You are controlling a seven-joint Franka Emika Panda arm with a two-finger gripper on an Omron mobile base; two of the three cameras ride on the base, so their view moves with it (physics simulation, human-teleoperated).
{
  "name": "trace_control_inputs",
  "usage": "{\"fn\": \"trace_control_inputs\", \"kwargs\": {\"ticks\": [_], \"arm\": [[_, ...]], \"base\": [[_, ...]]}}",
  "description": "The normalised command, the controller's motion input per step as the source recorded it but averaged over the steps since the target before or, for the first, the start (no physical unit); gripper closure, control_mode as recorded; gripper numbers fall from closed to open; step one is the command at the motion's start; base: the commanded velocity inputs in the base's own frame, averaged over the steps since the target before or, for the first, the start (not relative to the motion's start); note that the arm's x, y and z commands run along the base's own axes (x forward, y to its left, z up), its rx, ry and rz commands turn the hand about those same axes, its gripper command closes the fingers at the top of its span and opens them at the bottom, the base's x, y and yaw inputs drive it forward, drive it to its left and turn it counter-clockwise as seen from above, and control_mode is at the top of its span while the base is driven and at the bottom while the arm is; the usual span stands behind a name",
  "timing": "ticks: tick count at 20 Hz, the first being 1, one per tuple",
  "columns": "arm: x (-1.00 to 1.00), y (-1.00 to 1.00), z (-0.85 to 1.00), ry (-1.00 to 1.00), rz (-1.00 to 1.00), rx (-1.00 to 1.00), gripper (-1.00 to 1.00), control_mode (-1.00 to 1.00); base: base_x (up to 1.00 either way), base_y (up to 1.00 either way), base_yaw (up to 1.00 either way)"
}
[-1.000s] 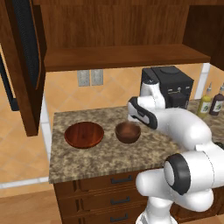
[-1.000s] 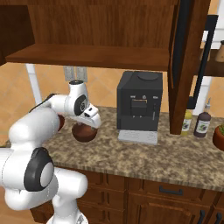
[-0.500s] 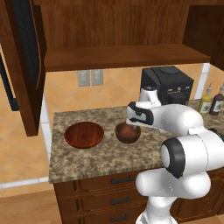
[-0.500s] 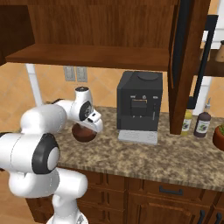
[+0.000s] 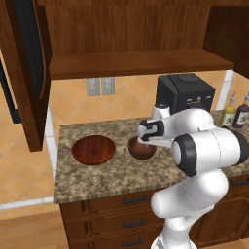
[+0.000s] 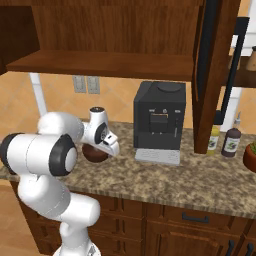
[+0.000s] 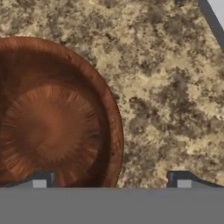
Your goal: Pick up the bowls on the counter and stack them on top of one another in the open cabinet. Place the smaller bowl on top of the larger bowl.
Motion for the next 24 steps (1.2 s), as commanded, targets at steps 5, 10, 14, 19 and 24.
{"fn": "trace_control_inputs", "kwargs": {"ticks": [5,10,14,19,24], "arm": [[0.23,0.07,-0.38,0.00,0.00,0.00,-1.00,-1.00],[0.12,0.01,-0.12,0.00,0.00,0.00,1.00,-1.00],[0.00,0.00,0.00,0.00,0.00,0.00,1.00,-1.00],[-0.01,0.00,0.17,-0.09,0.00,0.00,1.00,-1.00],[-0.15,0.19,0.69,-0.30,0.00,0.00,1.00,-1.00]], "base": [[0.00,0.00,0.00],[0.00,0.00,0.00],[0.00,0.00,0.00],[0.00,0.00,0.00],[0.00,0.00,0.00]]}}
